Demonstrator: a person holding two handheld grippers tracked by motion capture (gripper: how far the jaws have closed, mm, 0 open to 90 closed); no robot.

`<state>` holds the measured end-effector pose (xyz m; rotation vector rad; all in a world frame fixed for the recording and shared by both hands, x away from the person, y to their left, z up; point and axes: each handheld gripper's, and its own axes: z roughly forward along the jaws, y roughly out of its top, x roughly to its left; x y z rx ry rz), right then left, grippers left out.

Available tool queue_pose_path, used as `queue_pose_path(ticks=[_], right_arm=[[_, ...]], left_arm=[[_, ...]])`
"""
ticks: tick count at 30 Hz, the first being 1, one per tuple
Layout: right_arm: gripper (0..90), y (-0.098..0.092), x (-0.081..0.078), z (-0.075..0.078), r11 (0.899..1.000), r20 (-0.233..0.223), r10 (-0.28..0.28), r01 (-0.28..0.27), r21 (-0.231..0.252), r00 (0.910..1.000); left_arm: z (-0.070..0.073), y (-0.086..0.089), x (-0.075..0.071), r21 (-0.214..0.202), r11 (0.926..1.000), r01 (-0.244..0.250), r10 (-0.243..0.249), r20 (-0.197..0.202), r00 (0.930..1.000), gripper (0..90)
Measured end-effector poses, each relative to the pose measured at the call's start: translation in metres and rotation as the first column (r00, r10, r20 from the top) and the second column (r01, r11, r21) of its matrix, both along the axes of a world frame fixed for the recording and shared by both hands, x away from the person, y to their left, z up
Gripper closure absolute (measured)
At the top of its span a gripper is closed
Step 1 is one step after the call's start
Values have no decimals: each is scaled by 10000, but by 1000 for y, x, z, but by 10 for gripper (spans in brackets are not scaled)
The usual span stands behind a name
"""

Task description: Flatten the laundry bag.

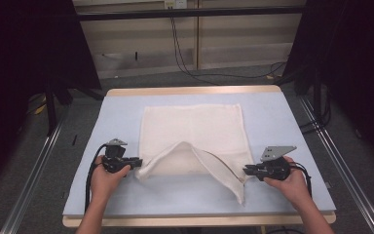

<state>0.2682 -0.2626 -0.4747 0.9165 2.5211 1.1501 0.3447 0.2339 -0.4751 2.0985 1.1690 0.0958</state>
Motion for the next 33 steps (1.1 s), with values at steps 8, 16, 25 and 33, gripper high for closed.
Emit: queue_pose_path(ticks=[8,16,25,33], right_arm=[[841,2,3,3,9998,314,158,-155,-106,9994],[839,7,12,8,9990,705,281,-255,-368,9971],[815,11,8,9,9953,669,811,-772,-582,9945],[692,10,3,11,9995,299,312,-313,30,9991]], left_arm=[[5,-5,14,525,9980,-339,288,940,9952,881],[3,-1,36,35,9971,-759,747,1406,9872,878],[3,1,36,-231,9942,-1051,1073,1493,9829,835],[5,6,29,-239,9956,-904,922,900,9917,666]])
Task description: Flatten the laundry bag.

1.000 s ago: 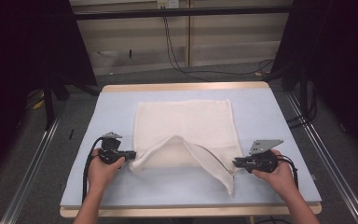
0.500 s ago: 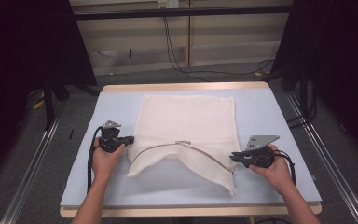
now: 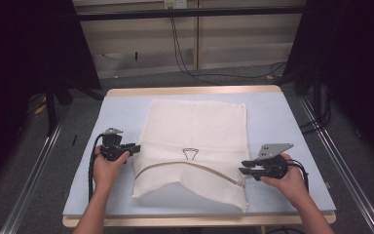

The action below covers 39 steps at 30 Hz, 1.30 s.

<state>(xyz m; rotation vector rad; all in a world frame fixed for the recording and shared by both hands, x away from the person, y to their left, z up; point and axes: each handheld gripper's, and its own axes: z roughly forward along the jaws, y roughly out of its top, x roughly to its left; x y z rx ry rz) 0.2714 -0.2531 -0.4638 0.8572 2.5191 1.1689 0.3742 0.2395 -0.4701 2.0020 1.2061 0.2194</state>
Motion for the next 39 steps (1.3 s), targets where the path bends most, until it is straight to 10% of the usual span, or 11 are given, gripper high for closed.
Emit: queue_pose_path(ticks=[6,8,14,17,22,34,39], right_arm=[[414,-14,3,6,9766,-551,-1786,1838,1118,9824],[389,-14,5,5,9512,-1005,-2863,2952,900,9529],[467,3,9,-8,9340,-1127,-3564,3571,-144,9275],[661,8,9,-13,9364,-988,-3497,3443,-678,9316],[877,0,15,-13,9355,-1247,-3527,3526,-236,9274],[900,-2,39,-11,9353,-899,-3537,3532,-223,9310],[900,-1,47,-10,9350,-428,-3547,3543,-177,9340]], left_arm=[[2,-3,-8,-229,9997,52,-57,-188,9998,496],[1,-5,-11,-7,9999,140,-140,-211,9997,463],[0,-5,-25,354,9991,239,-227,-356,9991,465],[-2,-6,-31,272,9994,219,-207,-414,9989,509],[-4,-9,-32,509,9982,329,-305,-477,9984,596],[0,-14,-25,823,9966,-12,69,-687,9976,871],[0,-9,-17,470,9967,-658,659,-7,9978,878]])
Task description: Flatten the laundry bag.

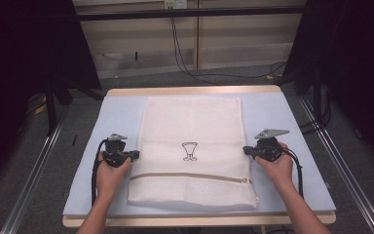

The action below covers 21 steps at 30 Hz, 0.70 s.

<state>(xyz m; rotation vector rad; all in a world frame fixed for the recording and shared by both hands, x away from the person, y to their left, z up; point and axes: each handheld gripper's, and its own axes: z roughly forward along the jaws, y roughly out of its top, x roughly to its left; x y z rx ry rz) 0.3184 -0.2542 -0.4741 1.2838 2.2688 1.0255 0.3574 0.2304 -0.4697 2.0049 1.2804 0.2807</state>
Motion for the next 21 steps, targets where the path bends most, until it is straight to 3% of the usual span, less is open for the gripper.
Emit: queue_pose_path(ticks=[5,9,13,18,19,21], right_arm=[[900,9,11,1,9997,131,-16,20,-257,9999],[900,13,19,0,9982,108,-266,271,-531,9996],[900,13,18,-3,9975,87,2,4,-711,10000],[900,11,7,-3,9993,-20,314,-314,-192,9995],[900,11,7,-3,9990,-19,395,-395,-217,9992],[900,13,7,-4,9993,24,308,-308,-210,9995]], left_arm=[[-1,9,8,-328,9989,-338,328,-318,9990,878],[0,7,6,-221,9994,-260,255,-236,9994,875],[2,9,4,-281,9995,-170,154,-583,9982,874],[4,18,-4,-523,9982,-310,283,-523,9982,873],[5,20,-5,-370,9990,-246,226,-539,9983,873],[6,22,-7,-467,9985,-276,251,-519,9983,873]])
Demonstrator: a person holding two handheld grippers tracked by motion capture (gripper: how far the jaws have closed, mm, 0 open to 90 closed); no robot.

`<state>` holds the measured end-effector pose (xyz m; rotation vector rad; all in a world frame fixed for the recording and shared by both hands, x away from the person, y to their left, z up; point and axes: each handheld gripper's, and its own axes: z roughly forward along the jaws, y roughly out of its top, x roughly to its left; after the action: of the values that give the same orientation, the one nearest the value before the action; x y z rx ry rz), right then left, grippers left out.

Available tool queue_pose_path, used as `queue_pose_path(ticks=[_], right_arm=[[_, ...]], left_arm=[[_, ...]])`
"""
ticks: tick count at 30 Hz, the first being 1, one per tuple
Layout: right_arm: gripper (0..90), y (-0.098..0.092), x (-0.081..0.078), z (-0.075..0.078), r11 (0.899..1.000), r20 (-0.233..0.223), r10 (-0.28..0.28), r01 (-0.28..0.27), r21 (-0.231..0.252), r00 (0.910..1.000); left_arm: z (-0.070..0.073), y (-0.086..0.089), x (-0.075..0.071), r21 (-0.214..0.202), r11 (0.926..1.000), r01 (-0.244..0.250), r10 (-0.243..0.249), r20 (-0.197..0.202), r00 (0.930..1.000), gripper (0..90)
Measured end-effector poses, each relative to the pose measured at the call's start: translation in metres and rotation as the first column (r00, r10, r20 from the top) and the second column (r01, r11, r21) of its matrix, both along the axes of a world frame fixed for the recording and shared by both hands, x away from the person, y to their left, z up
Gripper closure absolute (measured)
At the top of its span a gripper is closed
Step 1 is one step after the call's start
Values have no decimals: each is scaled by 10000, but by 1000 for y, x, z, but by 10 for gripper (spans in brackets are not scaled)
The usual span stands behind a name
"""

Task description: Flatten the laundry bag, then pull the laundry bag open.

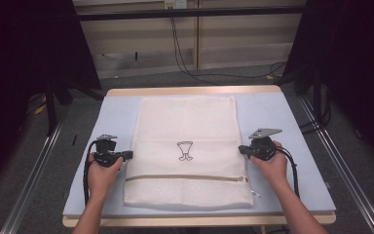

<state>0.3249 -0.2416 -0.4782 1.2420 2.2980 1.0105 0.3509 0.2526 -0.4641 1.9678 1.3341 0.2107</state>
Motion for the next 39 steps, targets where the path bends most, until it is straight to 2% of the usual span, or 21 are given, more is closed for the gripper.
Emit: queue_pose_path(ticks=[2,4,6,8,11,12,13,15,16,18,21,22,25,26,29,31,35,37,38,39], right_arm=[[900,3,1,0,9997,34,173,-172,-180,9998],[886,3,1,0,9998,57,136,-136,-163,9999],[876,2,0,1,9999,141,104,-102,-135,9998],[812,2,-2,3,9997,314,189,-184,-149,9993],[635,2,-11,9,10000,529,15,-13,-39,9986],[621,1,-14,10,10000,599,19,-17,-32,9982],[621,0,-17,12,10000,720,27,-27,0,9974],[628,-3,-27,16,9996,906,192,-209,175,9957],[633,-4,-31,17,9991,968,267,-296,289,9949],[674,-6,-40,19,9973,1057,547,-595,425,9929],[788,-8,-54,18,9936,1229,789,-880,703,9893],[818,-8,-57,18,9922,1159,801,-903,856,9900],[887,-10,-66,17,9914,842,780,-862,987,9934],[900,-10,-68,17,9923,760,735,-805,942,9944],[900,-9,-74,14,9917,400,830,-865,946,9957],[900,-8,-76,13,9932,434,782,-816,834,9960],[900,-10,-79,11,9932,327,777,-802,839,9964],[900,-10,-81,10,9932,335,786,-812,839,9963],[900,-10,-82,9,9930,310,806,-829,846,9963],[900,-11,-82,9,9927,349,823,-850,851,9960]], left_arm=[[0,-1,-1,-4,10000,-77,77,28,10000,873],[0,0,-2,139,9999,94,-95,18,10000,871],[0,1,-3,30,10000,65,-65,-20,10000,867],[3,2,-4,-109,9999,-73,71,-124,9999,836],[9,4,-6,-182,9997,-187,189,91,9998,714],[11,3,-7,-259,9994,-237,241,164,9996,687],[13,2,-8,-339,9992,-190,196,172,9997,653],[16,0,-9,-246,9997,75,-71,160,9998,641],[16,-3,-10,-330,9994,142,-137,140,9998,632],[16,-7,-10,-268,9989,397,-394,98,9992,617],[15,-10,-10,-193,9983,547,-546,73,9985,627],[14,-11,-10,-324,9984,471,-468,105,9989,626],[14,-15,-10,-222,9981,568,-566,111,9983,612],[14,-16,-10,-76,9979,643,-643,32,9979,601],[15,-20,-10,-88,9977,676,-675,47,9977,558],[16,-23,-11,-365,9971,672,-670,58,9977,518],[17,-28,-11,-144,9941,1076,-1076,27,9942,424],[18,-32,-11,-405,9940,1017,-1017,39,9948,394],[19,-33,-12,-366,9922,1195,-1195,32,9928,377],[19,-36,-12,-513,9908,1250,-1254,-43,9921,370]])
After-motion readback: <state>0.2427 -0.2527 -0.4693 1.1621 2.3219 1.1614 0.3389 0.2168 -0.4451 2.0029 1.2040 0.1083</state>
